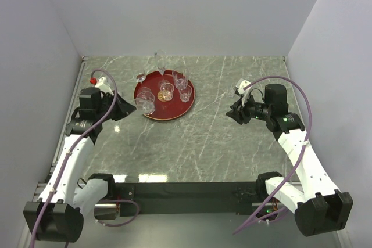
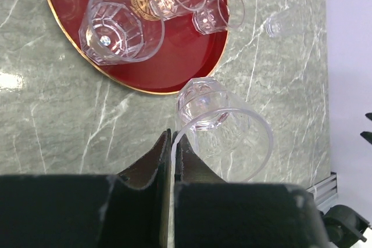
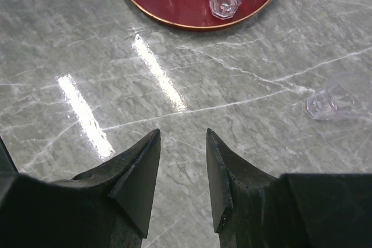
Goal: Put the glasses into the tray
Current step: Place the glass into the tray
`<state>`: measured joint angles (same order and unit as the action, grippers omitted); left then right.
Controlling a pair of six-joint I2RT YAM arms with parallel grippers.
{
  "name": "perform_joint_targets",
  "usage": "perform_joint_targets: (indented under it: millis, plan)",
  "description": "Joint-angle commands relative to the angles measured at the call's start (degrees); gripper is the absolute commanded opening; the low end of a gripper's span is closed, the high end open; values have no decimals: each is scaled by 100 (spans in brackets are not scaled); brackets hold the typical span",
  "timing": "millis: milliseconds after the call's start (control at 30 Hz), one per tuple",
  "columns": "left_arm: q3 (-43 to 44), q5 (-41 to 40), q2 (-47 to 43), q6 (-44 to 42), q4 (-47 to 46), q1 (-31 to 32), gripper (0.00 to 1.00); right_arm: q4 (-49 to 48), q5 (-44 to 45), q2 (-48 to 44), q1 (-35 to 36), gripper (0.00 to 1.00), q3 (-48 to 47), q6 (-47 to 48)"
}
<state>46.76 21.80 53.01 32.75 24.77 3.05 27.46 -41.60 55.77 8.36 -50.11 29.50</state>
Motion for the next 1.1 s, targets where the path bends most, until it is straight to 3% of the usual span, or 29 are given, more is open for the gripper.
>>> perform_joint_targets:
  millis: [0, 1067]
  plan:
    - [237, -114, -125, -190, -201, 143, 1, -145, -6, 39, -54, 45, 54, 47]
    - [307, -1213, 130, -419, -298, 1602, 0, -145, 38, 127, -63, 45, 54, 56]
